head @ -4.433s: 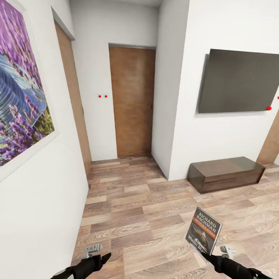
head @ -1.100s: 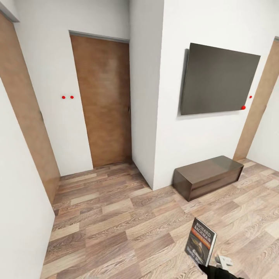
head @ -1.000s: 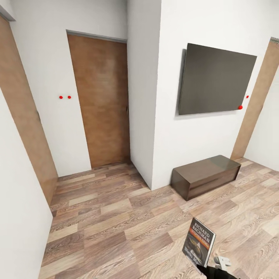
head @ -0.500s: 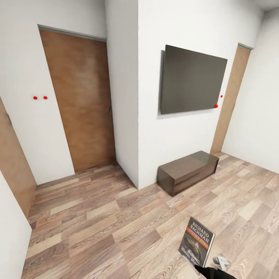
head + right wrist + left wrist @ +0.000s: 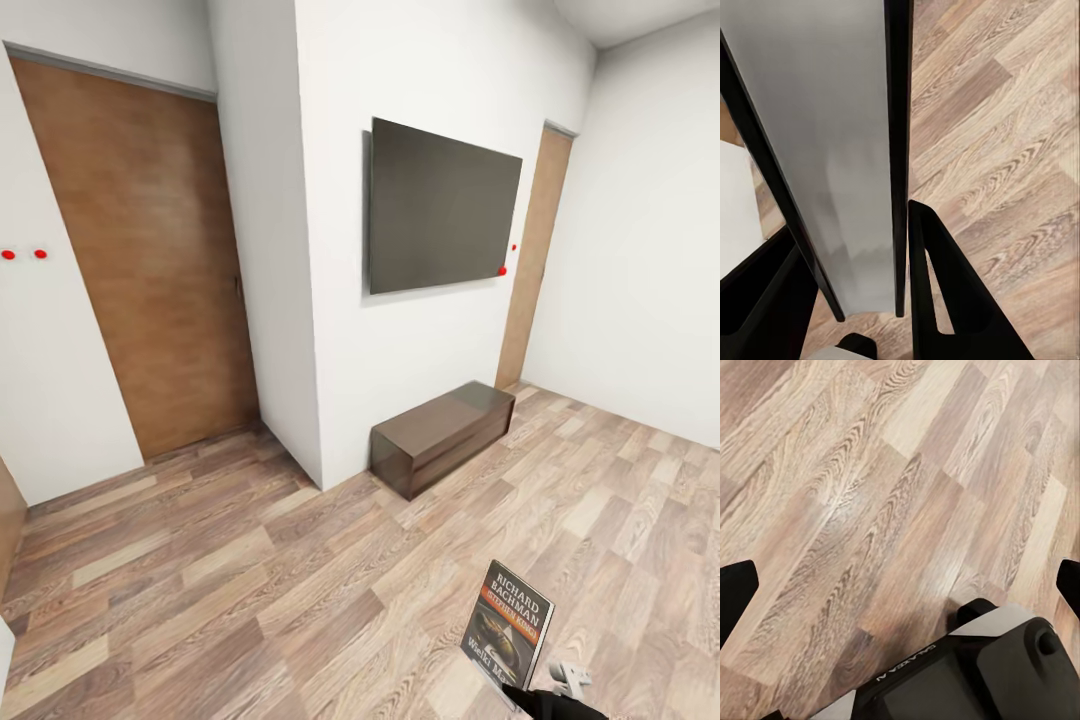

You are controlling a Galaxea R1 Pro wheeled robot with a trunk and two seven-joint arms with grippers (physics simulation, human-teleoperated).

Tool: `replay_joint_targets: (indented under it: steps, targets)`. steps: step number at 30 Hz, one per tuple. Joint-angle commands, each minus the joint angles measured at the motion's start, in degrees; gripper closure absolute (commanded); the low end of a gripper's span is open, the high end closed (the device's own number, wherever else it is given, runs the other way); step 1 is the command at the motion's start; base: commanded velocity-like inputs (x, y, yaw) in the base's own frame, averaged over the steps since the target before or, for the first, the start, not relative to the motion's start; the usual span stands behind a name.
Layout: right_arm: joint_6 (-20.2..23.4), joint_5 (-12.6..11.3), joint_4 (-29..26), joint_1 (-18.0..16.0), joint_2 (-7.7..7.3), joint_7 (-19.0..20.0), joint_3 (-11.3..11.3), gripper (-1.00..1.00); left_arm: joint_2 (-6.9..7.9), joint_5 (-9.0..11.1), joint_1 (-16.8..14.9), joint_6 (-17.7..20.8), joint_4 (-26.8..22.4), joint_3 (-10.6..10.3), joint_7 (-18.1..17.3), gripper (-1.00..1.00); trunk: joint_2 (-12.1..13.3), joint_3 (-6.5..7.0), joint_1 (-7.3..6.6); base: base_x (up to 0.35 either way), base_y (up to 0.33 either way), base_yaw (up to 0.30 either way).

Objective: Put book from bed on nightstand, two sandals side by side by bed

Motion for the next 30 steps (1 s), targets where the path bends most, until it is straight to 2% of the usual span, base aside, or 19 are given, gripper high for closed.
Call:
replay_joint_targets:
  steps: [1, 30]
  targets:
    - [0.37, -0.73, -0.05, -0.06, -0.05, 0.05, 0.36, 1.0, 0.02, -0.62, -0.03, -0.35, 0.01, 0.4, -0.1, -1.0, -0.07, -0.09, 0.01, 0.0, 0.0, -0.282]
    - [0.23, -0.7, -0.05, -0.06, -0.05, -0.04, 0.36, 1.0, -0.33, -0.58, -0.03, -0.35, 0.01, 0.38, -0.1, -1.0, -0.07, -0.09, 0.01, 0.0, 0.0, -0.283]
